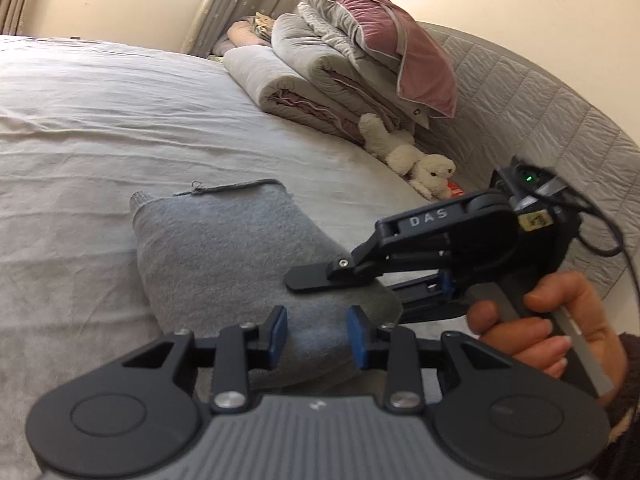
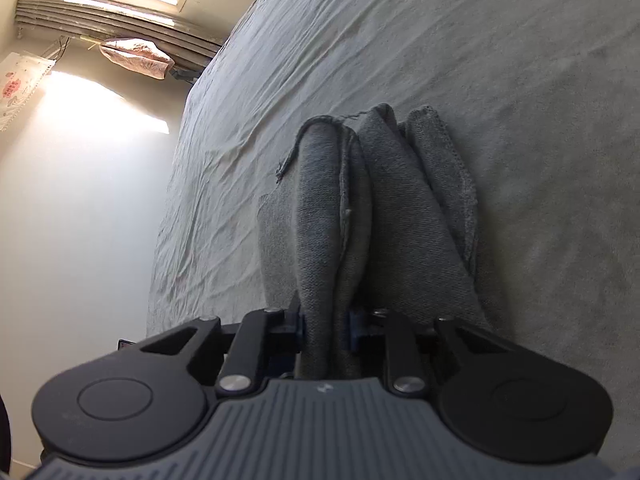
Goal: Fold clothes
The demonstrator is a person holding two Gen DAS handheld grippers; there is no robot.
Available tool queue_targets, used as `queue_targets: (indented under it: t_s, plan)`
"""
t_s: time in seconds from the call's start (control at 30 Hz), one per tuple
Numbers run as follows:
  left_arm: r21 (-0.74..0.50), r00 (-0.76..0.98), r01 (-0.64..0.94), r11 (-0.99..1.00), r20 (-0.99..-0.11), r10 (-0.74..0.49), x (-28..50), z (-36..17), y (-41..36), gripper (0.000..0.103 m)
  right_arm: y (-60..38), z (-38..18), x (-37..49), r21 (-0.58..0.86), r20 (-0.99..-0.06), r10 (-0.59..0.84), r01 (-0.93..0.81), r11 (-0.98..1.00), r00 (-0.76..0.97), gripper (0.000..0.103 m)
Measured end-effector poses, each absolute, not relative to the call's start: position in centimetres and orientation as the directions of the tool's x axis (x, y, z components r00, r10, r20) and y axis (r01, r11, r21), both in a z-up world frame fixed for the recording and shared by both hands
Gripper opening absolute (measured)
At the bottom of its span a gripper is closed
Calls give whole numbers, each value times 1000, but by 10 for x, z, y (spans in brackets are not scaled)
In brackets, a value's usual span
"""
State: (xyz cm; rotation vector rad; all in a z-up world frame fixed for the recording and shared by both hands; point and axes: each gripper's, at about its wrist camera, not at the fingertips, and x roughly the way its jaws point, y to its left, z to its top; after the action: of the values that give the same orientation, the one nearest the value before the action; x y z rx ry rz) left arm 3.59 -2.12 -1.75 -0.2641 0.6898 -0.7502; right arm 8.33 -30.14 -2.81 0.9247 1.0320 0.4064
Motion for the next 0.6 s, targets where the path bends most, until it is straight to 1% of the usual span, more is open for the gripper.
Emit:
queue_targets:
  t_s: [0.03,0.1,0.2,0.3,0.43,0.6]
  plan:
    - [-462,538,537,706,-457,-708,35,-14,-15,35,-305,-28,82,824,-531,688,112,555,494,23]
    - [-469,568,536,702,-415,-711,34,-9,-4,41,-307,-21,79,842,-492,706,72,535,509,23]
    - [-482,616,505,717,-381,-690,38,-10,6,40,-313,-12,74,843,-467,713,22,537,523,23]
    - [-496,626,495,713,-366,-689,44,-14,1,38,-327,-14,70,848,-458,709,24,529,536,23]
    - [-460,612,524,717,-382,-692,47,-19,-20,38,-338,-24,71,856,-461,710,55,515,533,23]
    - [-343,609,573,745,-429,-667,40,-28,-44,38,-351,-48,73,853,-490,705,114,510,512,21]
